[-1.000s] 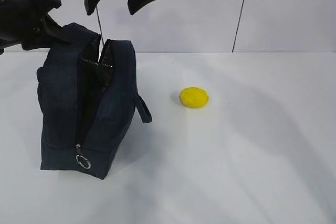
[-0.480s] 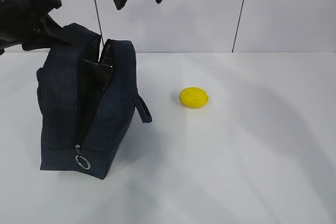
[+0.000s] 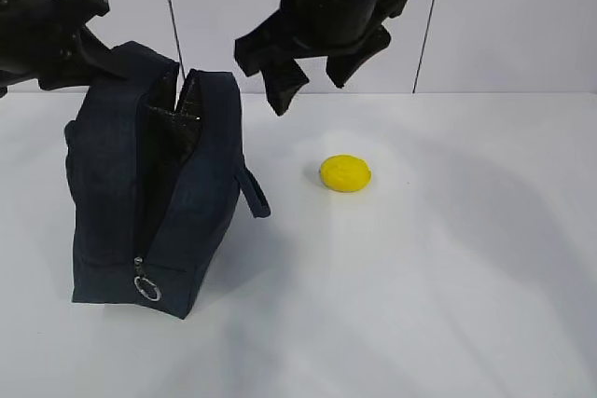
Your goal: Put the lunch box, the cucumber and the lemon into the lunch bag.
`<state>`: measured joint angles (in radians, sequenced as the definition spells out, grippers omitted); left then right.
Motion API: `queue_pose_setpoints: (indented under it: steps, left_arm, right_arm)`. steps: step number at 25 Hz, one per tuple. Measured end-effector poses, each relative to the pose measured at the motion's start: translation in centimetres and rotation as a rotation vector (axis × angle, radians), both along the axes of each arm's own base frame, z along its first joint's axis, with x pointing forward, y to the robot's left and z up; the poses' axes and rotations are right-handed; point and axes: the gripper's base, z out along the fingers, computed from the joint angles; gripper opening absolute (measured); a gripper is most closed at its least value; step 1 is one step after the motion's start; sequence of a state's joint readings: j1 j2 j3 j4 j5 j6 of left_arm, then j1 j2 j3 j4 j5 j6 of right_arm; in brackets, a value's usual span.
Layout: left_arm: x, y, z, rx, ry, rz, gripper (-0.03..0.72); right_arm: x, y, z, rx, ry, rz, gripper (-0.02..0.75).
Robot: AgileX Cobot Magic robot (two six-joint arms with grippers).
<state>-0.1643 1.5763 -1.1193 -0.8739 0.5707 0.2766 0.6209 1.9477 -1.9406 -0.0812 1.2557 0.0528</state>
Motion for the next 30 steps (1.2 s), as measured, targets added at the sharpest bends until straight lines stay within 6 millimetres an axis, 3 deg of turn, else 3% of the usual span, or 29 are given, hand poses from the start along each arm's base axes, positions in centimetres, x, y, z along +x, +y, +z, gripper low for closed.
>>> queue_pose_setpoints:
  steps: [9,15,24,30]
  left_arm:
    - [0.0,0.0,0.0,0.001,-0.001,-0.001,0.008]
    - [0.0,0.0,0.0,0.012,-0.011,-0.013,0.008]
    - [0.0,0.0,0.0,0.013,-0.012,-0.014,0.008]
    - [0.0,0.0,0.0,0.015,-0.01,-0.022,0.008]
  right_arm:
    - [-2.0,-2.4,0.3,-0.093,-0.021,-0.002,0.581]
    - [-2.4,-3.1,-1.7,-0.172,0.017,0.002,0.581]
    - [-1.4,-3.6,-3.3,-0.293,-0.011,0.007,0.581]
    - [0.2,-2.8,-5.6,-0.23,-0.005,0.032,0.581]
